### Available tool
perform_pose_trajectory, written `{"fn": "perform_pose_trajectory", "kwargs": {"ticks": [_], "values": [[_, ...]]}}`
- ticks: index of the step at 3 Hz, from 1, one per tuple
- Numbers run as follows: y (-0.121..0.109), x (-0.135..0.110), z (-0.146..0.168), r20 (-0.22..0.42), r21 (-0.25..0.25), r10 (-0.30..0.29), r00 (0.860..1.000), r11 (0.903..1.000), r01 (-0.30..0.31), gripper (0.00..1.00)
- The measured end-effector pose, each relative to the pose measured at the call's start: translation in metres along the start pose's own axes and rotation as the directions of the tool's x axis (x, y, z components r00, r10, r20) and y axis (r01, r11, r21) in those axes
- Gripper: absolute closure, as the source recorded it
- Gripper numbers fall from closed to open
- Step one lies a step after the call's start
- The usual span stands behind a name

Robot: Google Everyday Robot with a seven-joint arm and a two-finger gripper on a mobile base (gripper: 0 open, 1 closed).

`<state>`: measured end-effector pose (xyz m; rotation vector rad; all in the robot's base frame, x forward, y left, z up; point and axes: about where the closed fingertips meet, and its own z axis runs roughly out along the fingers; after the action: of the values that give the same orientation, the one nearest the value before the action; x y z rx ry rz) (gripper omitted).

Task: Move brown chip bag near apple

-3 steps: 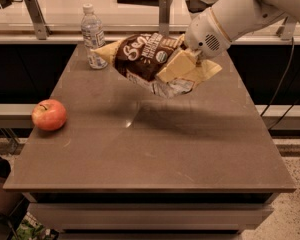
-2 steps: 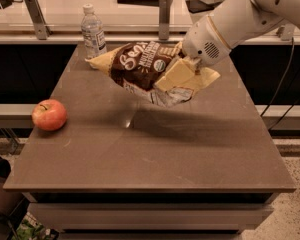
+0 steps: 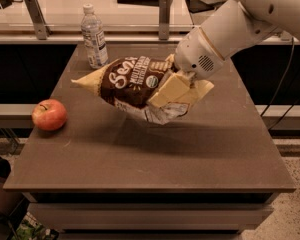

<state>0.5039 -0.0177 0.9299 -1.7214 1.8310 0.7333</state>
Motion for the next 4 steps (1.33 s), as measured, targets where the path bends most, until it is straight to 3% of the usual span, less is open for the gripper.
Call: {"fn": "perform_pose_trajectory", "kwargs": {"ticks": [2, 4], "values": [[0.025, -0.016, 0.016, -0.038, -0.094, -0.087, 0.995, 0.9921, 0.083, 1.00], [0.025, -0.017, 0.018, -0.036, -0.093, -0.089, 0.995, 0.9920, 0.085, 0.57]]}}
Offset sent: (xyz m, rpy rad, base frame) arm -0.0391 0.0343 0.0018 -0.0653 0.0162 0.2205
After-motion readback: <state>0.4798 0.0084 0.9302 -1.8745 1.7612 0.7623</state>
